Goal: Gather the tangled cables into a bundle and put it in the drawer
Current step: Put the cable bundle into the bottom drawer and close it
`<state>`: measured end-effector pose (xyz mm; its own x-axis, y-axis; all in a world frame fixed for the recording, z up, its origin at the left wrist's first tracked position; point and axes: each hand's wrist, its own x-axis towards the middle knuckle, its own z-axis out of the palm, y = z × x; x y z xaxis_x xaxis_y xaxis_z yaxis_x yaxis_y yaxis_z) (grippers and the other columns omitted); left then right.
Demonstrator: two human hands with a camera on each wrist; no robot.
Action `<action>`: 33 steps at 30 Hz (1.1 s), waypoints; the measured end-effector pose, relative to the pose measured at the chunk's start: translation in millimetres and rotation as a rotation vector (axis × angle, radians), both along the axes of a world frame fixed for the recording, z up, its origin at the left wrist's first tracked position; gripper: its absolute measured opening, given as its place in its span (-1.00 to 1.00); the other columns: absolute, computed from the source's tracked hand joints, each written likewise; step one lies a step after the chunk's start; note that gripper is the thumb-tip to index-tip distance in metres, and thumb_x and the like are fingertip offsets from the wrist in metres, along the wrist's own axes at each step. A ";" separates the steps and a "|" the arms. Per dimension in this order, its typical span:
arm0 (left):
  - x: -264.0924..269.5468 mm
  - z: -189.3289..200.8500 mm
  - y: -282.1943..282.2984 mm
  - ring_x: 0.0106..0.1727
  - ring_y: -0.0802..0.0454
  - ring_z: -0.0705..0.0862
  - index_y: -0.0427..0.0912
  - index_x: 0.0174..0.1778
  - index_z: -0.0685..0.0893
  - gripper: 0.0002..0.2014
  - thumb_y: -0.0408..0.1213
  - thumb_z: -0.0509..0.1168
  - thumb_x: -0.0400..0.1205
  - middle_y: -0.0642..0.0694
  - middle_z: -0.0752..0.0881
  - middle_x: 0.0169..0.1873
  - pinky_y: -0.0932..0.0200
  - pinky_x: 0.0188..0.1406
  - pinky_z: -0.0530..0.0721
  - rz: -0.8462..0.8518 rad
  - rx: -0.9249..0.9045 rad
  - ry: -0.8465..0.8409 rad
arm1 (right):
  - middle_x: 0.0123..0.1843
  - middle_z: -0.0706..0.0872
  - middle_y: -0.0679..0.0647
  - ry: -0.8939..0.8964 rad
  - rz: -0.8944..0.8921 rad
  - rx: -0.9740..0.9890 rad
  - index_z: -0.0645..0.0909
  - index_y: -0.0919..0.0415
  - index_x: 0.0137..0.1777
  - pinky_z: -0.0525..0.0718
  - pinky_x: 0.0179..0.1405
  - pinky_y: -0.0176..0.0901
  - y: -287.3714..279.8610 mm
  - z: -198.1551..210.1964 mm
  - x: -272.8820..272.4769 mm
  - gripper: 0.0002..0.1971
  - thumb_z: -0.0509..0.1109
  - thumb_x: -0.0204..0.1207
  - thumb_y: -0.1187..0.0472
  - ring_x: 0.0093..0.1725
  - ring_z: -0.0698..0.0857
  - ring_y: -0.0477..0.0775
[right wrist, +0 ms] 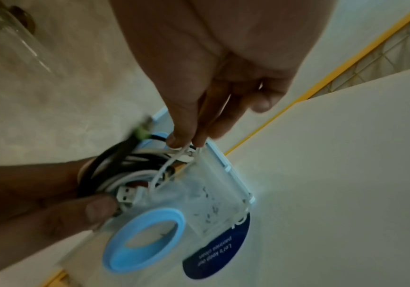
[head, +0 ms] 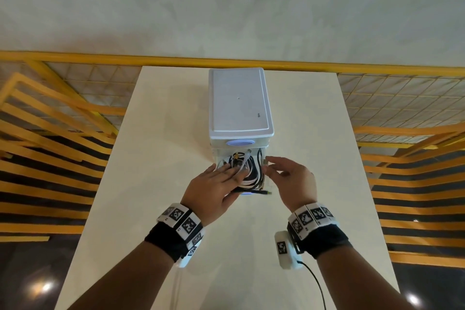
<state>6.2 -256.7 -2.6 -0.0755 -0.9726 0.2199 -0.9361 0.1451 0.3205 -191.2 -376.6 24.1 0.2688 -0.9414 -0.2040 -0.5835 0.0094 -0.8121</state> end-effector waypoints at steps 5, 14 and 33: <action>-5.7 3.2 0.2 0.49 -0.03 0.67 0.10 0.60 0.57 -0.52 -0.03 0.16 0.74 0.01 0.71 0.44 0.06 0.16 0.82 0.012 0.030 0.012 | 0.02 0.67 -0.14 0.044 0.077 -0.089 0.80 -0.24 0.21 0.60 0.11 -0.24 6.7 -22.2 5.9 -0.75 0.53 0.60 0.09 0.03 0.65 -0.01; -0.5 8.6 -13.0 0.51 -0.05 0.65 0.13 0.50 0.69 -0.53 -0.21 0.10 0.71 0.01 0.69 0.47 0.15 -0.28 0.83 -0.052 -0.001 -0.043 | 0.09 0.69 -0.01 0.152 0.173 -0.049 0.77 -0.07 0.32 0.62 0.18 -0.11 0.8 -13.4 8.7 -0.73 0.29 0.75 0.07 -0.03 0.66 -0.04; -1.4 -15.8 -7.4 0.78 -0.03 0.22 -0.15 0.77 0.29 -0.45 -0.04 -0.09 0.86 -0.09 0.34 0.73 -0.12 0.73 0.15 -0.035 0.121 -0.118 | 0.00 0.69 -0.04 0.296 0.261 -0.145 0.76 -0.11 0.33 0.57 -0.01 -0.22 -8.6 -6.2 17.7 -0.70 0.41 0.66 -0.09 -0.04 0.71 0.01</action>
